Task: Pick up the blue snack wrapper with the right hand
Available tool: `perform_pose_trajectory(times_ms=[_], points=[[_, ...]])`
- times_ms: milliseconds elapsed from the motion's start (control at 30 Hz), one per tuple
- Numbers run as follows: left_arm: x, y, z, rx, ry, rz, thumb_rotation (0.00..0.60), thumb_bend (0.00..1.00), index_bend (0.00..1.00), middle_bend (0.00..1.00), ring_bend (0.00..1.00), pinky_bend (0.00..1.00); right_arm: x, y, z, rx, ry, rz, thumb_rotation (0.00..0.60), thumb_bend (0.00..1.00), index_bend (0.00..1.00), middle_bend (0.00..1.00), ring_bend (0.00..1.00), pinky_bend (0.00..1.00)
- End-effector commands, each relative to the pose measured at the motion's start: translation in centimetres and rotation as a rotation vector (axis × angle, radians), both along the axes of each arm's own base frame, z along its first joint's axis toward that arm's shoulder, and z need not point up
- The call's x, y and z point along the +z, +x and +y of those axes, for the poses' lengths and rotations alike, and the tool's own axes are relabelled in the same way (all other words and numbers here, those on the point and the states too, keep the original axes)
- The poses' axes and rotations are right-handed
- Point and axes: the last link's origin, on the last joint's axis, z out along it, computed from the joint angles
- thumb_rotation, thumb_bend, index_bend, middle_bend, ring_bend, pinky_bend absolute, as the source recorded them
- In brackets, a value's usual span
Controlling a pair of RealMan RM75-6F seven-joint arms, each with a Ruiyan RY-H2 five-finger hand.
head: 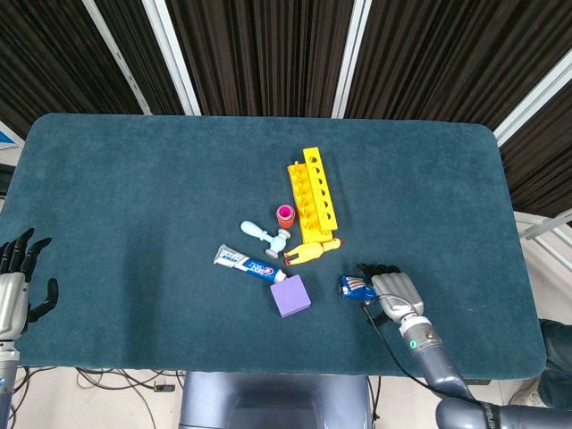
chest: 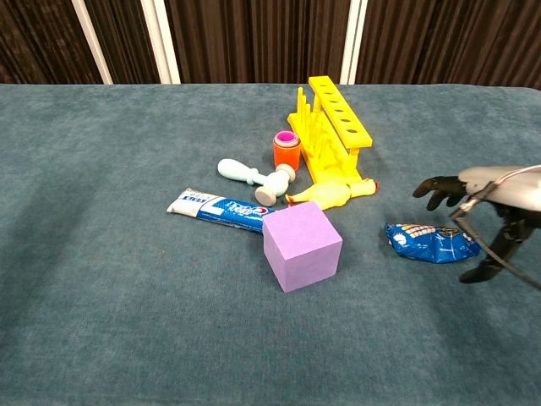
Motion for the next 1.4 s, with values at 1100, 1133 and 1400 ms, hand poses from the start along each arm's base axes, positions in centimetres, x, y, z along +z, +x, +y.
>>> perform_pose_trajectory(times_ms=[1100, 1133, 1400], points=[[0.2, -0.1, 0.1, 0.02, -0.005, -0.003, 0.6, 0.52, 0.16, 0.0, 0.0, 0.0, -1.3, 1.0, -2.2, -0.076, -0.147, -0.208, 0.6, 0.5, 0.53, 0.58, 0.59, 0.29], [0.2, -0.1, 0.1, 0.021, -0.005, -0.003, 0.6, 0.52, 0.16, 0.0, 0.0, 0.0, -0.9, 1.2, -2.4, -0.069, -0.155, -0.219, 0.6, 0.51, 0.53, 0.58, 0.59, 0.29], [0.1, -0.1, 0.0, 0.024, -0.008, 0.002, 0.6, 0.52, 0.16, 0.0, 0.0, 0.0, 4.9, 1.9, -3.2, -0.103, -0.214, -0.414, 0.6, 0.51, 0.53, 0.58, 0.59, 0.29]])
